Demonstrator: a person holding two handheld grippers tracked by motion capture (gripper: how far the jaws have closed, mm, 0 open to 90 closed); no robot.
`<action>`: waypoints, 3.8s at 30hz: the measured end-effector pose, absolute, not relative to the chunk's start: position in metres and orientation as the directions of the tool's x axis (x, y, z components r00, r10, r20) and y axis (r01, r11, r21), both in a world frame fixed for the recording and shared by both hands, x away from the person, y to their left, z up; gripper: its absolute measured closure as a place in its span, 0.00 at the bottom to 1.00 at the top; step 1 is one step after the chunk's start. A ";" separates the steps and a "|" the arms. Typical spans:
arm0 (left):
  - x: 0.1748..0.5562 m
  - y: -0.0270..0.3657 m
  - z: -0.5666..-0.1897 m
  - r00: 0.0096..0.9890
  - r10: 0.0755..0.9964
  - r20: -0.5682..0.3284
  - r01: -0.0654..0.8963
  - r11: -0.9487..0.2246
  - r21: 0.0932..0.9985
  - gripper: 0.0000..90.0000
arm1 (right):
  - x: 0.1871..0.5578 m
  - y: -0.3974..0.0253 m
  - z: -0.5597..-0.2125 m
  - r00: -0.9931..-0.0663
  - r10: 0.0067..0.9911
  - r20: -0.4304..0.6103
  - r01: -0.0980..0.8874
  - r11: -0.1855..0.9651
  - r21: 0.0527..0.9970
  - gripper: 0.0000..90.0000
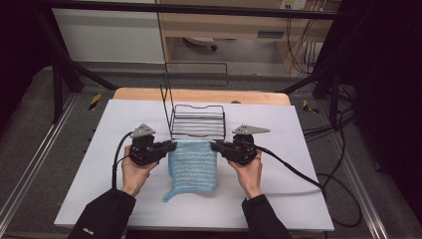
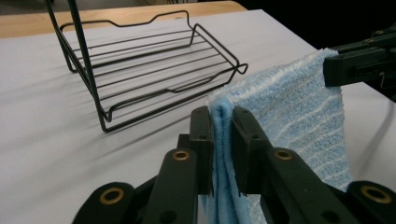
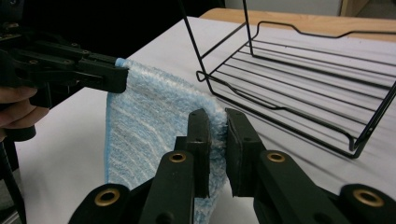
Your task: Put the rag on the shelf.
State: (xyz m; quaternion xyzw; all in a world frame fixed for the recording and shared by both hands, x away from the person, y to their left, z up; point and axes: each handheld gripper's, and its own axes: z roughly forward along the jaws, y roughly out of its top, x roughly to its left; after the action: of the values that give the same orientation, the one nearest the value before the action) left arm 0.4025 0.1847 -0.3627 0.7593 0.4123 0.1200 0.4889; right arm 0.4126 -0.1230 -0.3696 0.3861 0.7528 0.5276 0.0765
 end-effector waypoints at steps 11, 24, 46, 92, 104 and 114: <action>0.389 0.182 -0.342 0.645 0.738 -0.198 0.447 -0.155 0.881 0.88 | 0.402 -0.126 -0.348 -0.707 0.667 0.234 0.422 0.133 0.897 0.91; 0.384 0.181 -0.317 0.652 0.736 -0.180 0.377 -0.109 0.920 0.88 | 0.394 -0.128 -0.321 -0.717 0.673 0.184 0.334 0.101 0.937 0.91; 0.390 0.180 -0.279 0.639 0.752 -0.164 0.257 -0.007 0.966 0.88 | 0.390 -0.124 -0.281 -0.703 0.700 0.122 0.203 0.034 0.979 0.91; 0.420 0.173 -0.196 0.624 0.767 -0.148 0.067 0.137 0.988 0.89 | 0.420 -0.114 -0.195 -0.663 0.748 0.033 0.002 -0.043 0.999 0.91; 0.432 0.170 -0.173 0.628 0.765 -0.143 0.038 0.154 0.987 0.89 | 0.436 -0.119 -0.170 -0.642 0.767 0.017 -0.027 -0.045 0.999 0.92; 0.446 0.167 -0.152 0.617 0.777 -0.122 0.023 0.137 0.990 0.89 | 0.451 -0.119 -0.153 -0.632 0.775 0.015 -0.036 -0.048 0.998 0.92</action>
State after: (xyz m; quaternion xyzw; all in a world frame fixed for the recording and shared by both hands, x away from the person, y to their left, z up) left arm 0.4456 0.1669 -0.1516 0.5944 0.3367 0.2795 0.6747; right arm 0.4507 -0.1194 -0.1526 0.2994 0.6176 0.6591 0.3075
